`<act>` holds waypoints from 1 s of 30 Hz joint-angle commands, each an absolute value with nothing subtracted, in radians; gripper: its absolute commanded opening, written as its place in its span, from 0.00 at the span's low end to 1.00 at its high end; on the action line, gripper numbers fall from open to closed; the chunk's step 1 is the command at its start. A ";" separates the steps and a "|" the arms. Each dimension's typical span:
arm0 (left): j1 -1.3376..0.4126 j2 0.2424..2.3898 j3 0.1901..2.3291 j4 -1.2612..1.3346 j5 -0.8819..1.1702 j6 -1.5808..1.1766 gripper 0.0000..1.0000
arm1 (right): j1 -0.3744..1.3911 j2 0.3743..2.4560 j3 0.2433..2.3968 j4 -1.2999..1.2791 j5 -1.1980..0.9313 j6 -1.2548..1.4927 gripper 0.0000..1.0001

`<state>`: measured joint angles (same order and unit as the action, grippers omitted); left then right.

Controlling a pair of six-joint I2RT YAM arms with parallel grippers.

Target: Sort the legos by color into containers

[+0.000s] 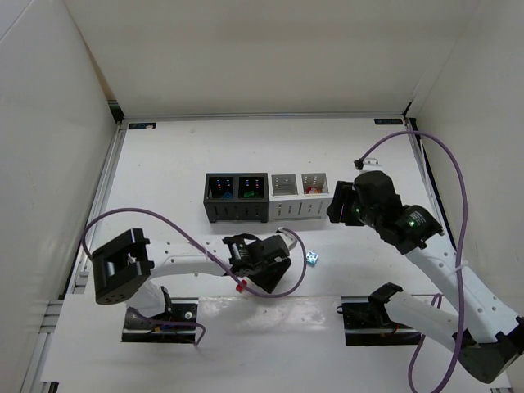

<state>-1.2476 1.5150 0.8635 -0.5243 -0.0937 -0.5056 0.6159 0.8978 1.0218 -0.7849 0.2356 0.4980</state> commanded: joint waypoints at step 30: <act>-1.180 1.499 0.769 -0.443 -0.178 -0.551 0.59 | 0.523 0.891 0.953 -0.788 0.190 0.509 0.62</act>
<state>-1.1839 1.4910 0.7670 -0.4965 -0.2008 -0.5419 0.5304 0.9020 0.9516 -0.7914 0.1951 0.5026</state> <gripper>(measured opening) 0.599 0.614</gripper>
